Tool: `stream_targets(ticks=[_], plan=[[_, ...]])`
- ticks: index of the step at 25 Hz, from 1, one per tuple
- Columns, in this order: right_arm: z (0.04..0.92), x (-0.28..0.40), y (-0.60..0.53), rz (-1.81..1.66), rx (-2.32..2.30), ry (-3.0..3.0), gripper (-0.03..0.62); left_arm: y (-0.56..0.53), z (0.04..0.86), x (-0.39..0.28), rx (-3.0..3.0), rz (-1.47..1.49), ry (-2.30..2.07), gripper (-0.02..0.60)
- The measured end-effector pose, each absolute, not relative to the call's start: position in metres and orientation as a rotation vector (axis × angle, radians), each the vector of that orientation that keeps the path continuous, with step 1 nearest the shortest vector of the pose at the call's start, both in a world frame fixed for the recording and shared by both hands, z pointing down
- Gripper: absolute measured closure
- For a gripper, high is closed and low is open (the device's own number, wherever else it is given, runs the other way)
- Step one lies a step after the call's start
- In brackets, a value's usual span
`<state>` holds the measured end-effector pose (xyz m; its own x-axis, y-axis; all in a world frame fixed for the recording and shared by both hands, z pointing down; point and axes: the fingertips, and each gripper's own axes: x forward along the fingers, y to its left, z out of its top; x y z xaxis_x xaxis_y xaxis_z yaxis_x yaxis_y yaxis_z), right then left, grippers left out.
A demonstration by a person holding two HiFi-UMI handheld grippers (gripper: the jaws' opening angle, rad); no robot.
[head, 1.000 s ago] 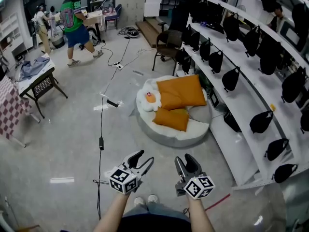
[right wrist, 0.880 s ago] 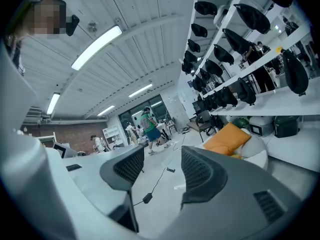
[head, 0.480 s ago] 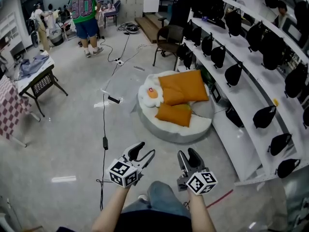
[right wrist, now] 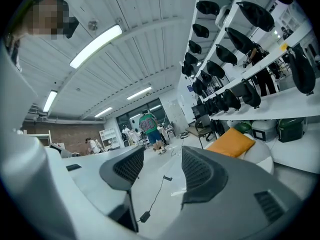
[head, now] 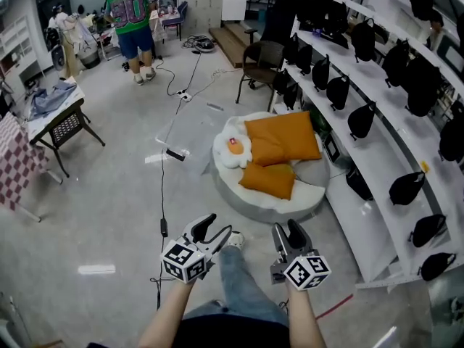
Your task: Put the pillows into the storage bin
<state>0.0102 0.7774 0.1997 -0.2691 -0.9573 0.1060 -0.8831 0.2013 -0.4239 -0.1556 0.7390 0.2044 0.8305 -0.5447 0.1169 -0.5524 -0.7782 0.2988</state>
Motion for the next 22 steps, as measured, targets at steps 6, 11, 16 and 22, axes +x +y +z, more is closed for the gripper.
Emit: stream_targets(ticks=[6,11,16,22], plan=[[0.209,0.037,0.675,-0.608,-1.800,2.267,0.373,0.644,0.222,-0.144,2.683,0.060,-0.877,0.353],[0.213,0.065,0.571,-0.653,-1.789,2.276,0.373,0.539,0.222,-0.128,2.645,0.055,-0.934,0.353],[0.222,0.086,0.465,-0.733,-1.764,2.313,0.373,0.435,0.226,-0.107,2.594,0.082,-0.975,0.353],[0.231,0.113,0.345,-0.812,-1.742,2.343,0.373,0.318,0.234,-0.082,2.537,0.100,-1.018,0.353]])
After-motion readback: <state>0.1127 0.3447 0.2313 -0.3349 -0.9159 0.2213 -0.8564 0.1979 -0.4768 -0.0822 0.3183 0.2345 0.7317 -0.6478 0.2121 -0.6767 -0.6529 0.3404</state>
